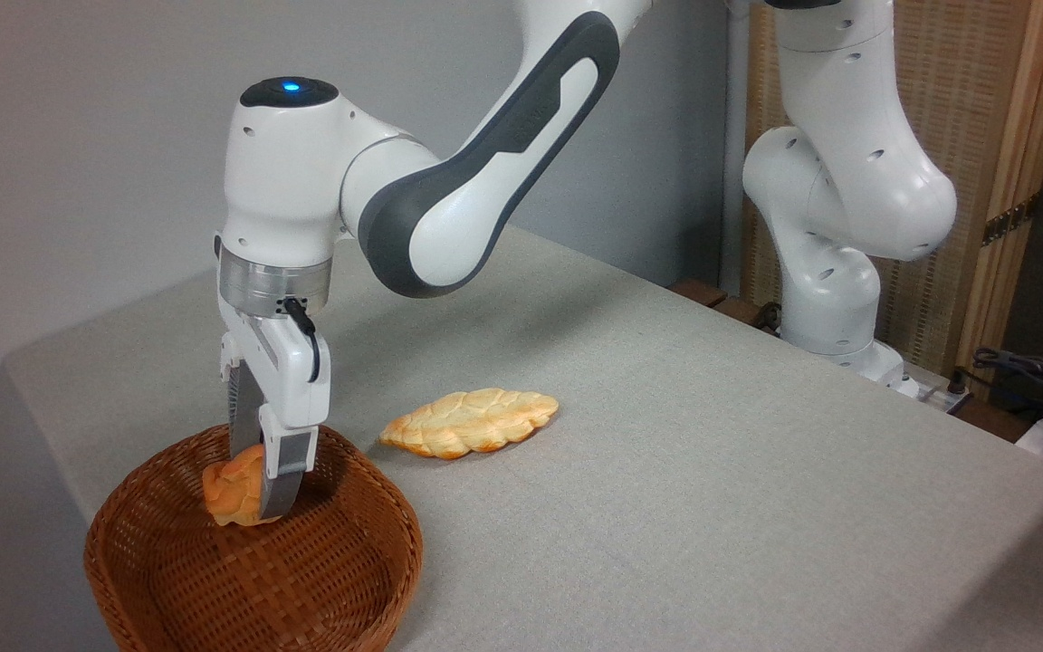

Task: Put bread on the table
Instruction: 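Close the gripper on the round bread roll inside the basket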

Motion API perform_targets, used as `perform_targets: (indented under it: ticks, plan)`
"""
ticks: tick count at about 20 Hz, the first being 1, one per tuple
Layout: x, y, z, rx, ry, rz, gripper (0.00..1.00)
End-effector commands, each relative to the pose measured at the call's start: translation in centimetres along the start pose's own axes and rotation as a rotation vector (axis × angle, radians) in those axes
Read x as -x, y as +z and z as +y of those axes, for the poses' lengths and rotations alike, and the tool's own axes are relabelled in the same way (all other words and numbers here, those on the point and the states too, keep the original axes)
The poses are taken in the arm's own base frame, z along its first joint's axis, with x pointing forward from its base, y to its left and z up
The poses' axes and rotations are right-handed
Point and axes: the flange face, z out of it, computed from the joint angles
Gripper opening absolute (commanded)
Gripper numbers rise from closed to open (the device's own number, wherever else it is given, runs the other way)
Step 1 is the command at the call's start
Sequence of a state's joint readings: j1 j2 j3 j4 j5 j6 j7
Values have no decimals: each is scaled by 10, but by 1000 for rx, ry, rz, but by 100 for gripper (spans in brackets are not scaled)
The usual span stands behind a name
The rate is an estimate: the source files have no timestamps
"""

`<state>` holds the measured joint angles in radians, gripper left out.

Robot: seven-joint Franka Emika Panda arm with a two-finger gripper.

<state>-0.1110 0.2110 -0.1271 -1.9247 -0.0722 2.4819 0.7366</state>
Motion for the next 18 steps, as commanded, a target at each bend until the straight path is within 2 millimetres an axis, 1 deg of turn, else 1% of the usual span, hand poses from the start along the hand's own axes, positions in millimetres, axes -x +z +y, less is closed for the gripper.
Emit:
perform_targets:
  ticks: [1,8,10,11,16,18]
  plan:
    - [-6,6,2,-4,26,1,39]
    - [-6,5,2,-3,24,-1,39]
    - [-6,0,0,-10,21,4,26]
    - [-6,0,-1,-11,18,5,25]
    - [-5,-8,-5,-22,6,11,26]
    - [-4,-18,-9,-36,-6,21,29]
